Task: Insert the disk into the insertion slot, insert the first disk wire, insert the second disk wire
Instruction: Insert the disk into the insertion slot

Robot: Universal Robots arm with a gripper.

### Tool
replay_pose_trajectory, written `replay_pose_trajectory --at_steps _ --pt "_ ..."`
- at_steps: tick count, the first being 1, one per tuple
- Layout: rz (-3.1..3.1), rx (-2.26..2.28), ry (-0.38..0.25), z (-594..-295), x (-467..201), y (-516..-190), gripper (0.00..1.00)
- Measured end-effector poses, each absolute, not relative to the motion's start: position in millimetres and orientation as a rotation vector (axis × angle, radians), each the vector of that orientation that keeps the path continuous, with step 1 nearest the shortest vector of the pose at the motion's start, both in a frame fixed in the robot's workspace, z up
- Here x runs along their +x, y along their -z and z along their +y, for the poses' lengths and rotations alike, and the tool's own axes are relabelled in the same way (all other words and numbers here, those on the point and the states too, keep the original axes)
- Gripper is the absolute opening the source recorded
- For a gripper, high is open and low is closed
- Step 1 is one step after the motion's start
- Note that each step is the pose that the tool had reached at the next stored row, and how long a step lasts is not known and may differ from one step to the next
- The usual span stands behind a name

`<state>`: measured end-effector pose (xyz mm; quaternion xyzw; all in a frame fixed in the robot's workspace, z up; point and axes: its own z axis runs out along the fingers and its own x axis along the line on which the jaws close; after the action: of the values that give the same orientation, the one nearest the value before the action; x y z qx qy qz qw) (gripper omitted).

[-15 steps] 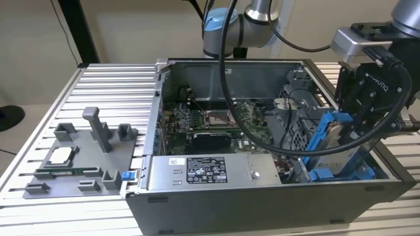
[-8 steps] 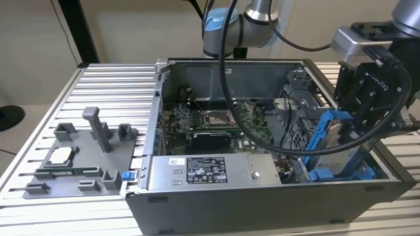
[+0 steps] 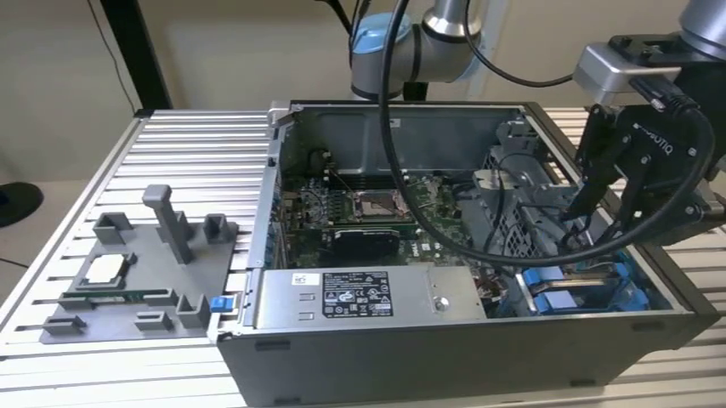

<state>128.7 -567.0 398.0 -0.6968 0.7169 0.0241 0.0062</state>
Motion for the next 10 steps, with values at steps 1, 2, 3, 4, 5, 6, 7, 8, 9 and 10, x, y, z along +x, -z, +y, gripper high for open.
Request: replay_pose_trajectory --at_steps 1,2,3,4,5,6,7,8,9,10 --pt "2.243 -2.181 -0.075 -567.0 128.7 -402.5 1.00" --pt "2.243 -2.181 -0.075 -566.9 128.7 -406.9 1.00" --pt "2.243 -2.181 -0.075 -566.4 128.7 -409.1 1.00" --pt "2.243 -2.180 -0.076 -563.9 128.6 -409.0 1.00" --pt "2.243 -2.181 -0.075 -560.1 128.4 -409.1 1.00" --pt "2.243 -2.180 -0.074 -557.1 128.4 -408.9 1.00" --pt "2.242 -2.179 -0.072 -555.1 128.2 -407.9 1.00" --pt "2.240 -2.178 -0.068 -553.4 127.9 -406.9 1.00" --pt "2.238 -2.176 -0.064 -551.2 127.6 -405.8 1.00" --pt "2.236 -2.174 -0.061 -549.4 127.3 -404.2 1.00"
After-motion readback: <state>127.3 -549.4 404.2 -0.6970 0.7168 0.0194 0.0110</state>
